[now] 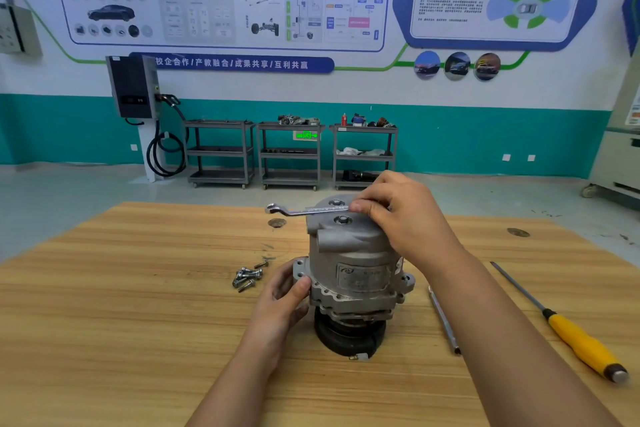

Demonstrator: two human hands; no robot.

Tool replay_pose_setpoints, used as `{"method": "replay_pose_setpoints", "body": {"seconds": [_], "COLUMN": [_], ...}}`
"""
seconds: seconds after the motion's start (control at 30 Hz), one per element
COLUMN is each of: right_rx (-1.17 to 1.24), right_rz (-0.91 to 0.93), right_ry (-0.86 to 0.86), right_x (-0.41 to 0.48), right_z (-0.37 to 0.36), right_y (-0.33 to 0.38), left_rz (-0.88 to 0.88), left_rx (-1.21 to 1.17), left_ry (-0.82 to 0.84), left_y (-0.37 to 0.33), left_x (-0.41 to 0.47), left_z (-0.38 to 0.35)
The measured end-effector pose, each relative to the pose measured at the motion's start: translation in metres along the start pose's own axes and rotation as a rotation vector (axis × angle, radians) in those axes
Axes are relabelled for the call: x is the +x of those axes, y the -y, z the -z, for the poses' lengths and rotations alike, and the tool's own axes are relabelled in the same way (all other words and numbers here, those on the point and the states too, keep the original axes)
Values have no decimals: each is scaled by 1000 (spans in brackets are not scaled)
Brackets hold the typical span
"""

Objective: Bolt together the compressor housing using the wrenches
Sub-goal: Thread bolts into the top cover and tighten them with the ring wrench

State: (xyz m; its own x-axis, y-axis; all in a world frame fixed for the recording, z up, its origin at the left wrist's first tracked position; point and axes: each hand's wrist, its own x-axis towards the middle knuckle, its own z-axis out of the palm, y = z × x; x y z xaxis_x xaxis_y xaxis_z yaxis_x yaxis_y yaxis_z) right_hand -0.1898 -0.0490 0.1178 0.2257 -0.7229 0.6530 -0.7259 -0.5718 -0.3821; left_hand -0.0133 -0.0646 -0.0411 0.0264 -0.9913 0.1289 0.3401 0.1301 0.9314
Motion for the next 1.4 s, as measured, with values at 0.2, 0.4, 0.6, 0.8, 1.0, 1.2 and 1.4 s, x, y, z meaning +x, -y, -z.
{"method": "replay_pose_setpoints", "body": {"seconds": [0.2, 0.4, 0.6, 0.8, 1.0, 1.2, 1.4], "right_rx": [-209, 34, 372, 903, 1004, 614, 362], "right_rz": [-171, -449, -688, -766, -517, -196, 50], "right_ry": [-28, -2, -16, -265, -695, -676, -504], "right_x": [15, 17, 12, -6, -22, -52, -65], "right_z": [-6, -7, -5, -13, -31, -42, -43], "right_y": [-1, -7, -22, -33, -16, 0, -2], "left_rz": [1, -11, -22, -25, -34, -29, -25], "left_rx": [10, 14, 7, 34, 41, 23, 1], "left_ry": [9, 18, 21, 15, -10, -8, 6], "left_y": [-1, -2, -1, -1, -1, -1, -1], "left_x": [-1, -1, -2, -2, -3, 0, -1], "left_z": [0, -2, -1, -3, -2, -2, 0]}}
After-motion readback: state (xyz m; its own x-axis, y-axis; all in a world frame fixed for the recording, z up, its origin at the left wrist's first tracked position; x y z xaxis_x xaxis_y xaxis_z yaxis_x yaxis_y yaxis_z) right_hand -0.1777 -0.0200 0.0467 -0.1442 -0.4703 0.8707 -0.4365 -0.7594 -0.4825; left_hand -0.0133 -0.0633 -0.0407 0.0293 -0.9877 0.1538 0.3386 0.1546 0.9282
